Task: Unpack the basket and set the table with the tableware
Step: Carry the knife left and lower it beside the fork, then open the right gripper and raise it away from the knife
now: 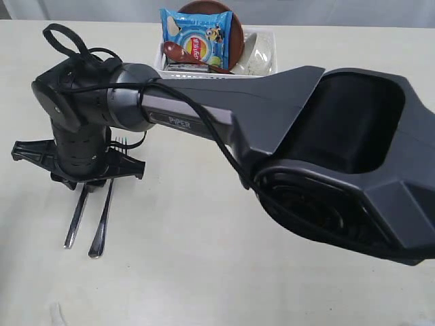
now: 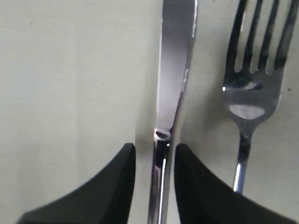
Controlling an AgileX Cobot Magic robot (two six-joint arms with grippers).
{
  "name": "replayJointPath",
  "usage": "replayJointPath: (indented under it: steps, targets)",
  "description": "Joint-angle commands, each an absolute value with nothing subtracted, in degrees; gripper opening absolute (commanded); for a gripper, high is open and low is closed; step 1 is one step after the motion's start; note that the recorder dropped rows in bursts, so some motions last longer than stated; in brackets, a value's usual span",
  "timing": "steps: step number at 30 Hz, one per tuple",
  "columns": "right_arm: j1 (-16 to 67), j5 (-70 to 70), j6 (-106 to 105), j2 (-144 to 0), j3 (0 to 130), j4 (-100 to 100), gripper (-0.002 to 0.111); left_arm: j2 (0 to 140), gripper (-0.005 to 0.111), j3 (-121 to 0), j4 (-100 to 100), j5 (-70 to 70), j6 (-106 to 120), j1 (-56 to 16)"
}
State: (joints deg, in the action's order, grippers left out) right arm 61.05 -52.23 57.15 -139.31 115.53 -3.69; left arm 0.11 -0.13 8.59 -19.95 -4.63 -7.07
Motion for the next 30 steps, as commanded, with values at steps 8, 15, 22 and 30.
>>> replayJointPath:
  steps: [8, 15, 22, 30]
  targets:
    - [60.79, -51.93, 54.21, -137.57, 115.86, -3.08, 0.030, 0.00, 0.000, 0.00, 8.37, -19.92, -4.76, -7.36]
    - [60.79, -51.44, 38.62, -129.26, 116.66, -2.92, 0.030, 0.00, 0.000, 0.00, 8.37, -19.92, -4.76, -7.36]
    - [58.50, -57.74, 23.59, -118.44, 116.66, 3.63, 0.030, 0.00, 0.000, 0.00, 8.48, -19.92, -4.76, -7.36]
    - [50.00, -67.74, 14.89, -114.15, 116.66, 12.09, 0.030, 0.00, 0.000, 0.00, 8.48, -19.92, -4.76, -7.36]
